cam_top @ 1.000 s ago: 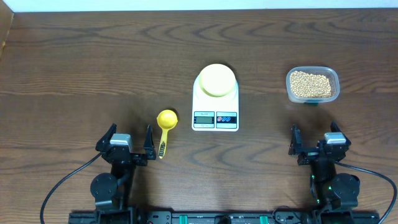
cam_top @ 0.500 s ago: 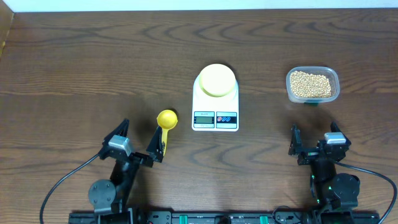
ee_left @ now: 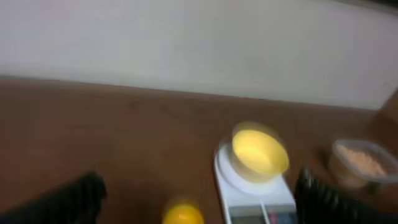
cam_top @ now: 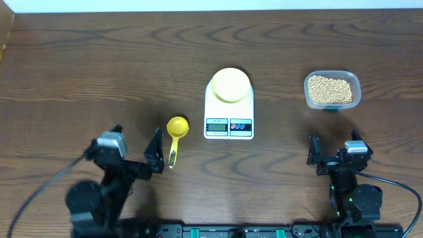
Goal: Scoop item into bowl and weigh 50g on scale
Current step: 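Move the left gripper to the yellow scoop handle and close on it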
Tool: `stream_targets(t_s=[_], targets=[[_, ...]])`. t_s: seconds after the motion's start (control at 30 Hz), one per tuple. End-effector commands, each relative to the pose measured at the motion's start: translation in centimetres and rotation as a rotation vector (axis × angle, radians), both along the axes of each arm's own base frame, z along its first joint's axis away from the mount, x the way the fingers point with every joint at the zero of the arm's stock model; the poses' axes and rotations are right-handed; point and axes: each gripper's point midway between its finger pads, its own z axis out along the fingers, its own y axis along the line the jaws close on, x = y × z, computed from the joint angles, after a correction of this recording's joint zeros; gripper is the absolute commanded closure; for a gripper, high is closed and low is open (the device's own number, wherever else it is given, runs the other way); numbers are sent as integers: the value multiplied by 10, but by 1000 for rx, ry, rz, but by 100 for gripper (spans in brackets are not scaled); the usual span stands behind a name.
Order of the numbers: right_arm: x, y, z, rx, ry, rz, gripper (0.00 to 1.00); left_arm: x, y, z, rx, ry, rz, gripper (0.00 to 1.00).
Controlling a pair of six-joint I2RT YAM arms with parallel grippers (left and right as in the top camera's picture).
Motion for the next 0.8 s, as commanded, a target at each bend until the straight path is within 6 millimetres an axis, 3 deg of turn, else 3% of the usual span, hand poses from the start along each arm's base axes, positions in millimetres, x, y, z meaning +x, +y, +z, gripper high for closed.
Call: stream_targets(t_s=[0.0, 0.13, 0.23, 0.37, 0.5, 0.7, 0.77], targets=[[0, -3, -1, -10, -1, -14, 1, 9, 3, 15, 29, 208, -3, 1], [0, -3, -1, -10, -1, -14, 1, 12, -15, 5, -68, 539, -113, 1], [0, -3, -1, -10, -1, -13, 1, 17, -29, -9, -152, 682, -194, 1], [0, -3, -1, -10, -1, -14, 1, 26, -16, -44, -137, 842, -122, 1], [0, -3, -1, -10, -2, -14, 1, 19, -1, -85, -114, 1053, -29, 1], [0, -3, -1, -10, -1, -14, 1, 13, -3, -132, -117, 1252, -61, 1], [0, -3, -1, -10, -1, -14, 1, 13, -12, -143, -149, 1282, -129, 1]])
